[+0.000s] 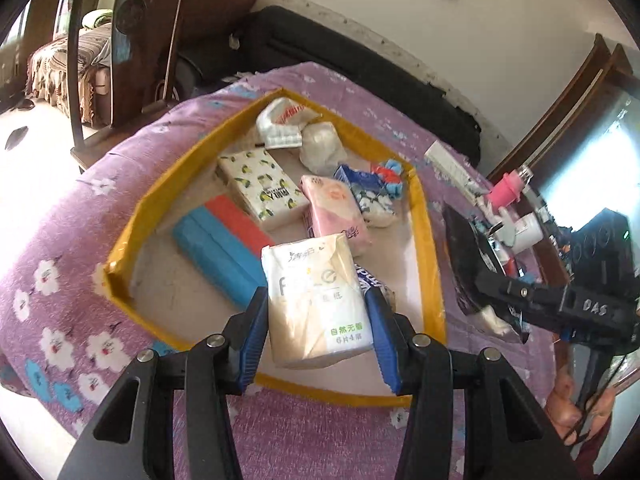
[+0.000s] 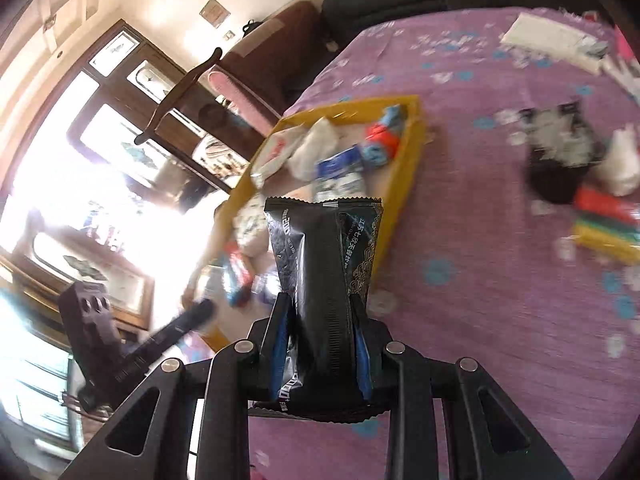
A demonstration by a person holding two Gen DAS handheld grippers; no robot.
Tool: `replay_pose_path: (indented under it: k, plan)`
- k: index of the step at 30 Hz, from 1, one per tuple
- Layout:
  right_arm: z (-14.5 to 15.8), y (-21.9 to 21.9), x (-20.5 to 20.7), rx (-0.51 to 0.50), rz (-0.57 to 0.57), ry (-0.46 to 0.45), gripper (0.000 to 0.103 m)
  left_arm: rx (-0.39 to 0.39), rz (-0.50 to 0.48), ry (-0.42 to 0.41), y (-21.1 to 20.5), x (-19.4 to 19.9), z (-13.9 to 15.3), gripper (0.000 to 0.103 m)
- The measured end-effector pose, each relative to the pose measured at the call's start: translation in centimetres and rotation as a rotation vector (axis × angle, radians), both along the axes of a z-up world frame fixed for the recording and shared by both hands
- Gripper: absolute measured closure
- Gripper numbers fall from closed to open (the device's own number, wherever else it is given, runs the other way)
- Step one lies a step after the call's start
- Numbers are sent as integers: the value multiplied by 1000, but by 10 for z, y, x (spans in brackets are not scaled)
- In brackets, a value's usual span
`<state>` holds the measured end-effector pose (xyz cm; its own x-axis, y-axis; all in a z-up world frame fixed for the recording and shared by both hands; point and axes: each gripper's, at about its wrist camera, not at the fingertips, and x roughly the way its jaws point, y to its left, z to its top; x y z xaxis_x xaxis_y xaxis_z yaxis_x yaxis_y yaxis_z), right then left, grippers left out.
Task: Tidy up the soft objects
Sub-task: 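Drop the Face pack in the tray with left while right drops the black packet, then withdraw both open grippers from the tray back over the table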
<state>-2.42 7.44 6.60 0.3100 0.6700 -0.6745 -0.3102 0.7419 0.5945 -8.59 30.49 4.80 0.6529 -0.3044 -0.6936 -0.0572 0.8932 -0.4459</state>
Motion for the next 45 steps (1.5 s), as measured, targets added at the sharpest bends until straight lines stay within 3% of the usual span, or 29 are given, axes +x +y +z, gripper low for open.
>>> replay_pose_path:
  k: [2, 5, 9, 11, 19, 26, 32, 36, 41, 45]
  plan:
    - [-4, 16, 6, 7, 11, 20, 72, 19, 2, 36, -1, 6, -7, 56]
    - [-9, 33, 15, -10, 18, 33, 72, 109, 25, 48, -8, 12, -7, 53]
    - [-19, 53, 26, -43, 23, 53, 72, 181, -12, 53, -22, 15, -11, 26]
    - [-23, 61, 32, -107, 6, 46, 72, 213, -22, 52, -28, 13, -12, 25]
    - [-23, 71, 56, -268, -60, -22, 72, 99, 52, 10, -4, -5, 4, 24]
    - [-31, 75, 65, -256, -45, -23, 66, 71, 101, -40, 9, -16, 15, 24]
    - [-4, 41, 45, -163, -102, -105, 32, 84, 106, -39, 9, -22, 18, 20]
    - [10, 6, 21, -171, -141, -172, 27, 111, 98, -41, -2, -24, 22, 20]
    - [21, -34, -15, -287, -227, -307, 25, 259, 86, -104, -37, -36, 37, 19]
    - [40, -64, -57, -451, -366, -534, 5, 467, 122, -202, -76, -49, 55, 8]
